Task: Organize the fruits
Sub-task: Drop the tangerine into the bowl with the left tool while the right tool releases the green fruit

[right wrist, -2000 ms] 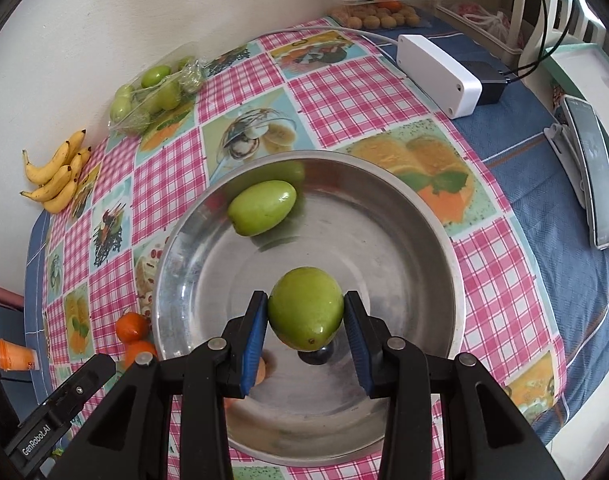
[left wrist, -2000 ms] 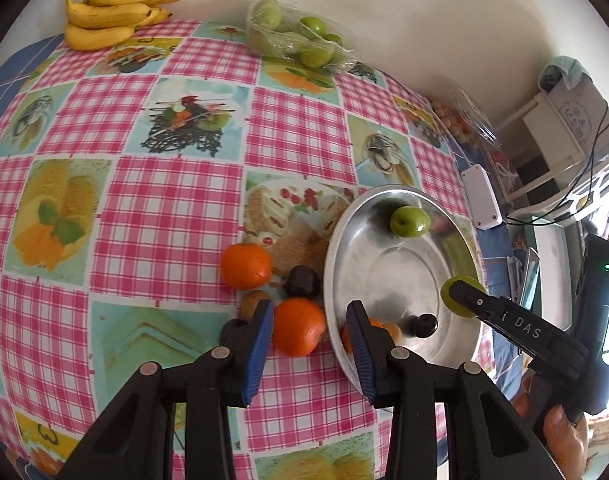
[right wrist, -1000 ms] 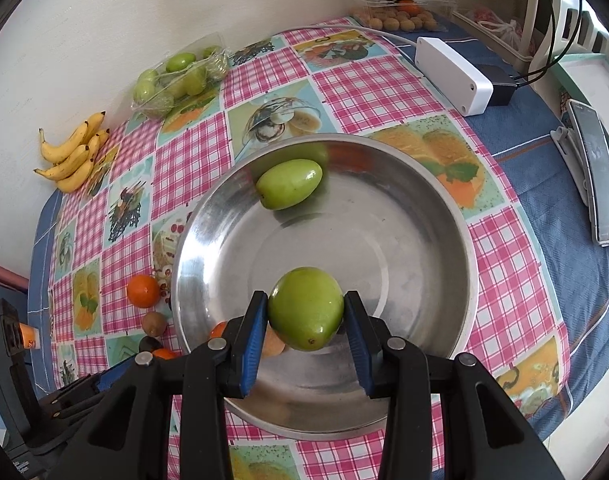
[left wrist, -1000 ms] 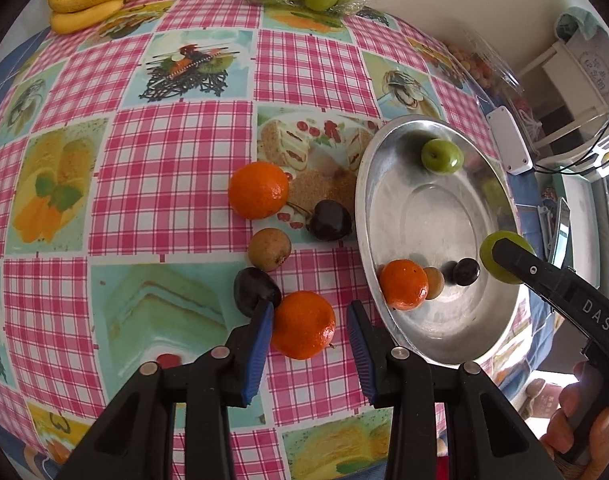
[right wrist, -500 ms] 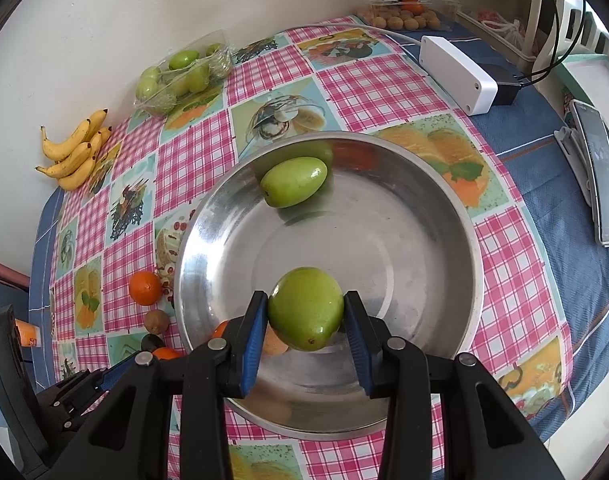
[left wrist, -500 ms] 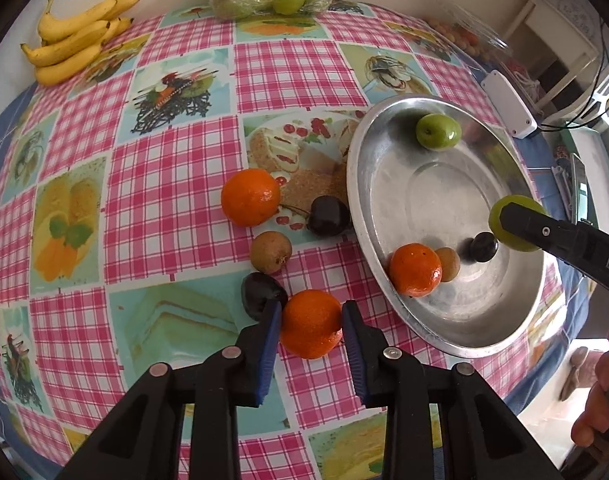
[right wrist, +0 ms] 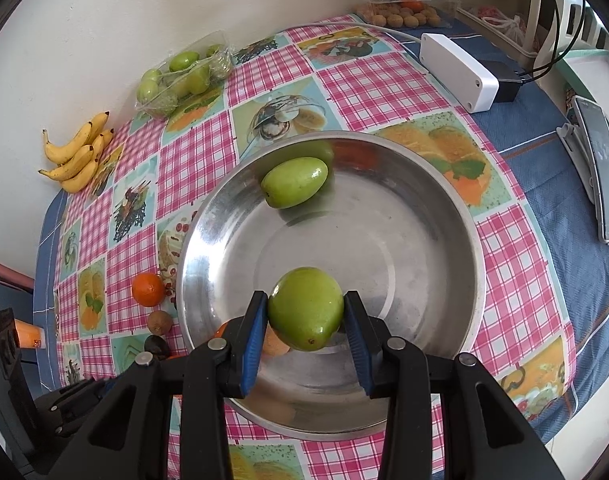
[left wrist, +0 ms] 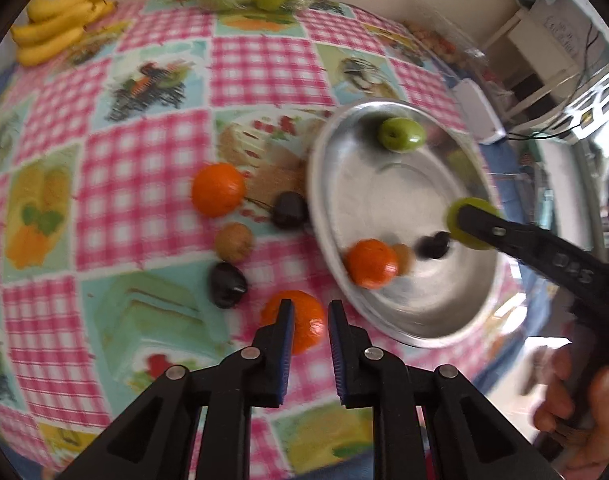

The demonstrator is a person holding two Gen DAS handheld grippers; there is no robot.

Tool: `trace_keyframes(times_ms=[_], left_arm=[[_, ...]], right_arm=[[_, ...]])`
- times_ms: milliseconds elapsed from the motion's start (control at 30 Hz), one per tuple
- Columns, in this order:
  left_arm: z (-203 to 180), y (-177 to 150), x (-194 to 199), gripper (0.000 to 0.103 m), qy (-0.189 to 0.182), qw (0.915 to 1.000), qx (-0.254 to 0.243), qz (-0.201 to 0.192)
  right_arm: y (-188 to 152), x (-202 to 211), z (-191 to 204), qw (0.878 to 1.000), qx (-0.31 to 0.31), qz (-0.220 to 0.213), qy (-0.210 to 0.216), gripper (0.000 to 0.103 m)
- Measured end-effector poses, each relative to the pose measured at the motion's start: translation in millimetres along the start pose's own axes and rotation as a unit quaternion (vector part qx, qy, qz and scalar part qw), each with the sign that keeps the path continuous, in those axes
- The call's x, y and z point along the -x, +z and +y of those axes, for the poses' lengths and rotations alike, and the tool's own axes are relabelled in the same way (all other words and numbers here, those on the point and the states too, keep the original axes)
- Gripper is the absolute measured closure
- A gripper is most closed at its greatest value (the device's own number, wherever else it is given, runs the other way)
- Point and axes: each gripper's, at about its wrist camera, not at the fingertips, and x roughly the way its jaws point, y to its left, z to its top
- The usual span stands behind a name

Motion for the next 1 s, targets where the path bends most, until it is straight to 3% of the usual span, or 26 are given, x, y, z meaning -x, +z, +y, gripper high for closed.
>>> trace_keyframes(times_ms=[33,133,200,300,333,367,633,700,833,1000], left_arm=[[-0.2,-0.8,1.0,0.083,-0.009,1.0,0.002,-0.002],[-1.1,-0.9,-2.7,0.082,0.039,0.9992,0.001,-0.005],[2.5,-1.8,-8.2,0.08,0.048,0.9988,0.009,0.004],[4.7,-4.2,-13.8,0.058,0.035,0.9992,0.015,0.016],[3.6,-4.7,-16.9,0.045,0.042,0.9989,0.011,0.019],[2.6,-5.4,-19.9,0.042,0.044,0.9987,0.008,0.023],[-9.1,-7.3,-30.2,0.044,0.028,0.9992,-0.008,0.027],[-10.6,-5.7,-32.0,0.047,0.02,0.9994,-0.006,0.026],[-9.2,-4.6,-31.3,0.063,0.0,0.9996,-0.002,0.027],[-12.6,-5.0,-29.4,0.064,0.004,0.9997,-0.007,0.024]], right_arm=[[0.0,0.1,-0.2,1.0,0.0,0.0,0.001,0.063],[0.2,0.3,-0.8,1.0,-0.001,0.0,0.001,0.063],[0.4,0.2,-1.0,1.0,-0.002,0.0,0.002,0.063],[0.5,0.4,-1.3,1.0,-0.002,0.0,0.002,0.063],[0.4,0.4,-1.2,1.0,-0.002,-0.001,0.002,0.063],[0.3,0.5,-1.4,1.0,-0.002,0.0,0.003,0.063],[0.2,0.1,-1.8,1.0,-0.002,0.0,0.002,0.063],[-0.4,-0.4,-2.2,1.0,-0.002,0.0,0.002,0.063],[-1.2,-1.3,-2.8,1.0,-0.002,0.001,0.001,0.063],[-1.7,-0.7,-2.3,1.0,-0.002,0.001,0.001,0.063]])
